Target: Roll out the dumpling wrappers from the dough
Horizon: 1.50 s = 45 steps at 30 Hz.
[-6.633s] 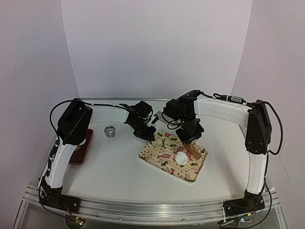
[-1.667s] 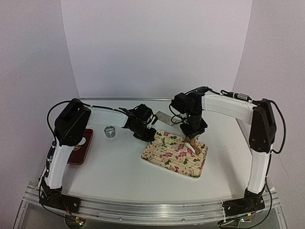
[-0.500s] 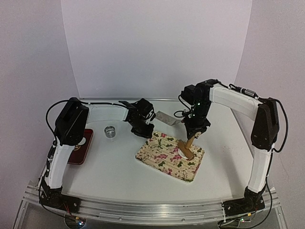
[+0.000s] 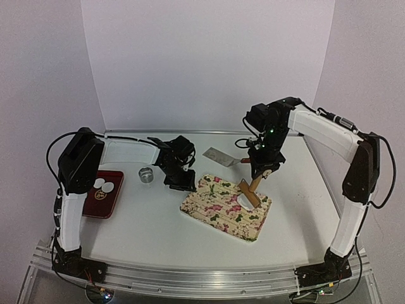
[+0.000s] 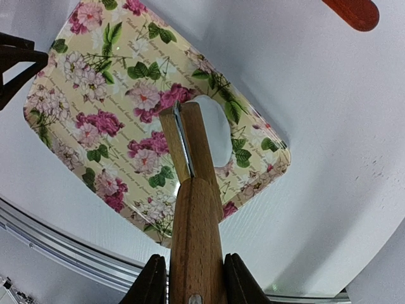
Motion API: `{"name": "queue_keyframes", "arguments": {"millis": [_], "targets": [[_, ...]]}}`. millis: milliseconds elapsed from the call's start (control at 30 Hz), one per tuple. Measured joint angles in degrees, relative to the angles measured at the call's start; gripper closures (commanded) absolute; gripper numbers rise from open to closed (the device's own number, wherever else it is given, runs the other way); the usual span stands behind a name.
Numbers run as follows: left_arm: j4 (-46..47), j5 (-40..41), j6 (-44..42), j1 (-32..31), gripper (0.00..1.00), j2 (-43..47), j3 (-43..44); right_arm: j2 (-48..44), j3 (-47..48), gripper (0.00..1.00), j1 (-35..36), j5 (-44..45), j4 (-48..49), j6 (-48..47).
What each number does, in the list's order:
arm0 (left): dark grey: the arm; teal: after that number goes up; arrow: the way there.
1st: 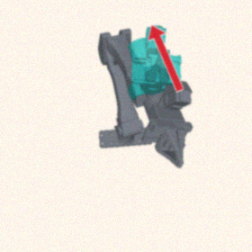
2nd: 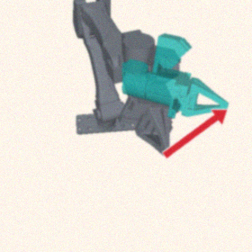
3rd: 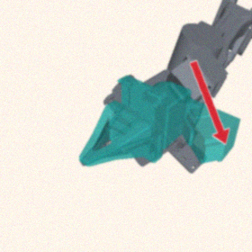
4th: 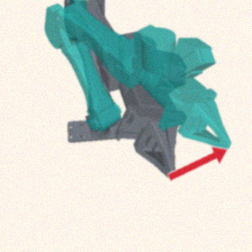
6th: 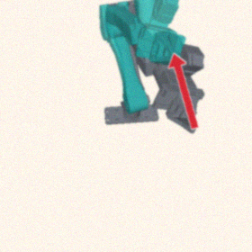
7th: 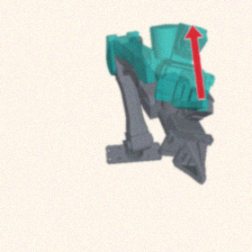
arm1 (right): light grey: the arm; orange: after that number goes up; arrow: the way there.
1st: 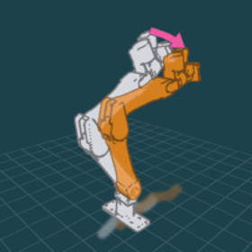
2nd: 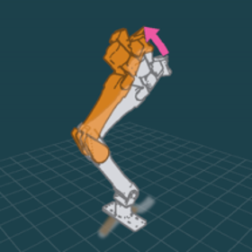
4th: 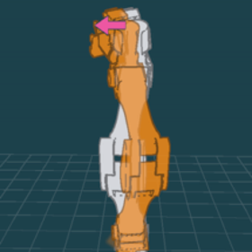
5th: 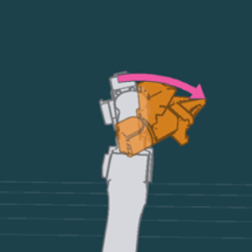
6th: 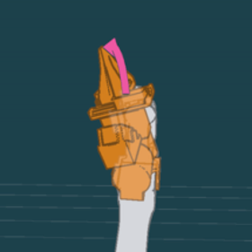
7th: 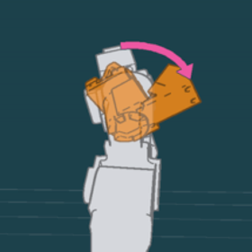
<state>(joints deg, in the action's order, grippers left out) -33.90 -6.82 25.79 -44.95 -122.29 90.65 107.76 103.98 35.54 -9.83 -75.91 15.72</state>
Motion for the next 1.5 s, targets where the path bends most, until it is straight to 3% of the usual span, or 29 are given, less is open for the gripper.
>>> {"name": "queue_keyframes", "arguments": {"millis": [233,1267,1500], "targets": [[1.7,-2.1,4.0,0.0,0.61,1.9,-4.6,0.7,-0.9,1.00,0.2,-0.9,0.4,1.2],[2.0,-3.7,4.1,-0.1,0.99,0.2,-4.4,4.5,-5.6,1.00,0.1,-1.8,6.9,-0.2],[1.5,-3.7,2.5,0.0,1.00,0.1,-4.0,3.8,-6.9,1.00,0.0,-1.2,8.1,0.1]]}}
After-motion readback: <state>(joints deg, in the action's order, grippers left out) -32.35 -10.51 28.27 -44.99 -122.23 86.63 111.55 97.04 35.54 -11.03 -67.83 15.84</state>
